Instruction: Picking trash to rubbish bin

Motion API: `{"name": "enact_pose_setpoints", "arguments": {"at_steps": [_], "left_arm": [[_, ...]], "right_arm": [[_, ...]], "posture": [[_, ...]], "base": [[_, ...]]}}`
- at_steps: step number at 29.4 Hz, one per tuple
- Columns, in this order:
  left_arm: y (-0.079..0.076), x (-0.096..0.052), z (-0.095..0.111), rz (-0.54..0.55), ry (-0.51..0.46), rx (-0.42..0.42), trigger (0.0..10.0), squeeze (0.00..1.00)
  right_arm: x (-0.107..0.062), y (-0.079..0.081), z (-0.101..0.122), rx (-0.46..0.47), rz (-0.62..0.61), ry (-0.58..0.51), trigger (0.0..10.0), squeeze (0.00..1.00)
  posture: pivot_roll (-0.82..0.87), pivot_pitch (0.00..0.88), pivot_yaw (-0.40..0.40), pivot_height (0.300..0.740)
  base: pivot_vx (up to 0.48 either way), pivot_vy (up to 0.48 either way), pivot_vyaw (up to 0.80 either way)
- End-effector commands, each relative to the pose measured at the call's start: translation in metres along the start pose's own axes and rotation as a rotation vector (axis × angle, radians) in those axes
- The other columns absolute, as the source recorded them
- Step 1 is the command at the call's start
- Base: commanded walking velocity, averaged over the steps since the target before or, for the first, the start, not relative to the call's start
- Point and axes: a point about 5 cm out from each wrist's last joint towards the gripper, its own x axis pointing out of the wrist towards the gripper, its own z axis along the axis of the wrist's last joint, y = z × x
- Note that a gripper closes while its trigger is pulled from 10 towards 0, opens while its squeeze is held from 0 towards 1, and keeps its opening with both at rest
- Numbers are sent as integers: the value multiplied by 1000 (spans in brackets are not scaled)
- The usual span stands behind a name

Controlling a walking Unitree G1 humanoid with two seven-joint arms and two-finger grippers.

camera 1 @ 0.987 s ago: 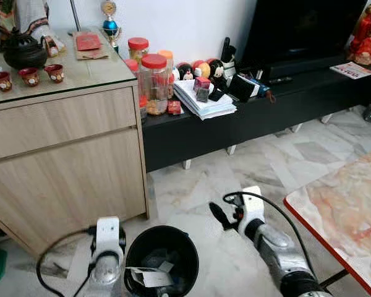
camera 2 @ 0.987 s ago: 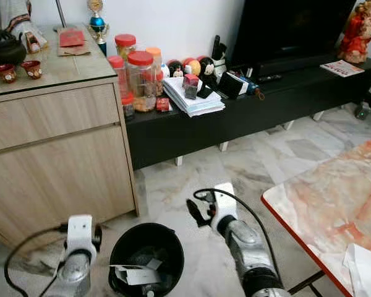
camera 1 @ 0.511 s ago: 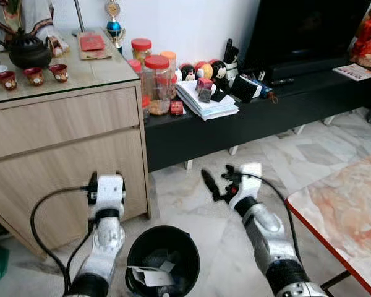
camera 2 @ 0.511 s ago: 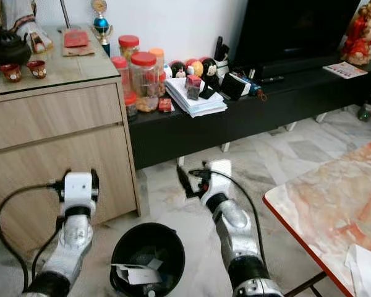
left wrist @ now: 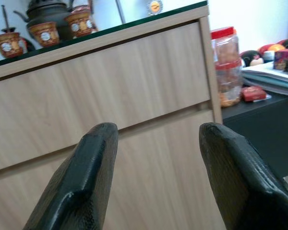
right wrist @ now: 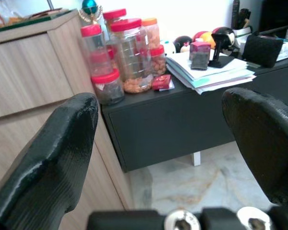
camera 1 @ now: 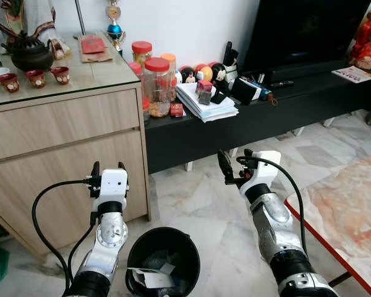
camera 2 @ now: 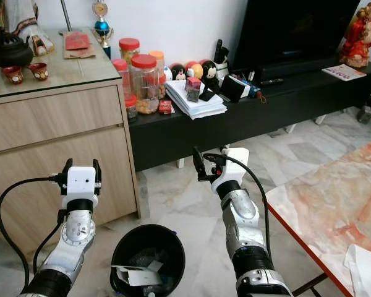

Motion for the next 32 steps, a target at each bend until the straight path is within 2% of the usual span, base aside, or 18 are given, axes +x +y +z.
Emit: {"name": "enact_pose_setpoints", "arguments": {"at_steps": [1, 8, 21, 32], "left_arm": [[-3, 1, 4, -7, -12, 8, 10000, 0], [-6, 3, 7, -19, -13, 2, 10000, 0], [-11, 3, 10, -33, -18, -26, 10000, 0], [-10, 5, 10, -20, -5, -34, 10000, 0]], "right_arm": [[1, -3, 1, 1, -19, -5, 10000, 0], [0, -4, -1, 0, -34, 4, 10000, 0], [-1, -6, -2, -8, -42, 5, 10000, 0], [-3, -12, -2, -13, -60, 5, 10000, 0]], "posture": [[-14, 0, -68, 740], [-18, 0, -62, 740], [-18, 0, -63, 740], [-20, 0, -64, 740]], "base": [[0, 0, 0], [0, 0, -148], [0, 0, -800], [0, 0, -800]]}}
